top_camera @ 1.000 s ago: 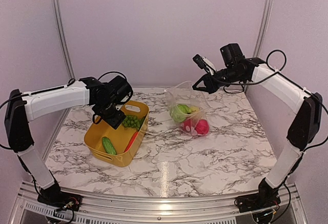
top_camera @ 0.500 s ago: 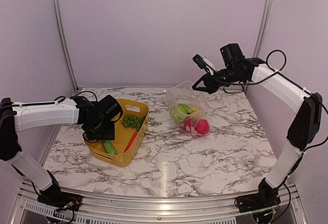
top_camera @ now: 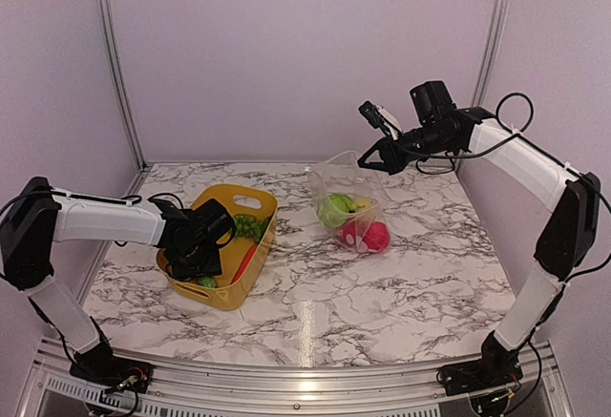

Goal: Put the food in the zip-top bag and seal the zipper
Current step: Adjust the fake vegetable in the bin.

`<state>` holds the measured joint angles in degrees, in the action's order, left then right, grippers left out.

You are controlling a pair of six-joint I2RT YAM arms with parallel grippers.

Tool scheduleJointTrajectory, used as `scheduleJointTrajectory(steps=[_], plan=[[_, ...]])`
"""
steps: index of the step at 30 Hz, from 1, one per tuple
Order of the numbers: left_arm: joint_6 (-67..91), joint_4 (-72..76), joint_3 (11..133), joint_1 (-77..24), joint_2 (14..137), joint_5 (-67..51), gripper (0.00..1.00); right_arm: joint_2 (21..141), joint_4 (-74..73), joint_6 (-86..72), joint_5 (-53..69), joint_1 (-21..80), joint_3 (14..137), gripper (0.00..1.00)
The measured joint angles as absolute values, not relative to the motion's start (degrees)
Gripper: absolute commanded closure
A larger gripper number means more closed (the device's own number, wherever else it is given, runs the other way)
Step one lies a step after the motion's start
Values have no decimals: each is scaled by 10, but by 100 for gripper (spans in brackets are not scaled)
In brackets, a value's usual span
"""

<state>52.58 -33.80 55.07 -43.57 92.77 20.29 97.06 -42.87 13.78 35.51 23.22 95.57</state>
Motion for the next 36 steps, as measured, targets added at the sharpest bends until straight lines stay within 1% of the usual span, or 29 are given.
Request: scheduleJointTrajectory(steps=[10, 12, 13, 18, 20, 21, 22, 23, 24, 25, 26, 32, 36], plan=[[506, -310, 575, -435, 978, 200, 49, 971, -429, 138, 355, 232, 956, 100], [492, -302, 588, -436, 990, 201, 52, 971, -429, 138, 355, 232, 956, 100], [483, -297, 594, -436, 995, 201, 56, 971, -429, 138, 355, 232, 955, 100], [415, -278, 641, -435, 1023, 211, 64, 971, -428, 138, 355, 232, 954, 100], [385, -271, 669, -435, 1041, 216, 65, 970, -429, 138, 355, 232, 953, 100], [375, -270, 681, -435, 1048, 217, 62, 970, -428, 138, 354, 232, 953, 100], [362, -270, 692, -435, 1054, 218, 55, 970, -428, 138, 354, 232, 952, 100], [352, -271, 702, -435, 1059, 220, 44, 968, -426, 140, 352, 232, 950, 100], [341, -272, 710, -434, 1062, 222, 29, 966, -426, 140, 351, 232, 948, 100], [333, -274, 720, -434, 1066, 225, 7, 964, -424, 141, 349, 232, 945, 100], [322, -275, 728, -434, 1067, 229, 2, 961, -424, 142, 347, 232, 942, 100], [289, -291, 768, -434, 1060, 265, 1, 946, -423, 149, 339, 232, 934, 100], [251, -312, 768, -433, 1015, 270, 1, 946, -423, 149, 339, 232, 934, 100]])
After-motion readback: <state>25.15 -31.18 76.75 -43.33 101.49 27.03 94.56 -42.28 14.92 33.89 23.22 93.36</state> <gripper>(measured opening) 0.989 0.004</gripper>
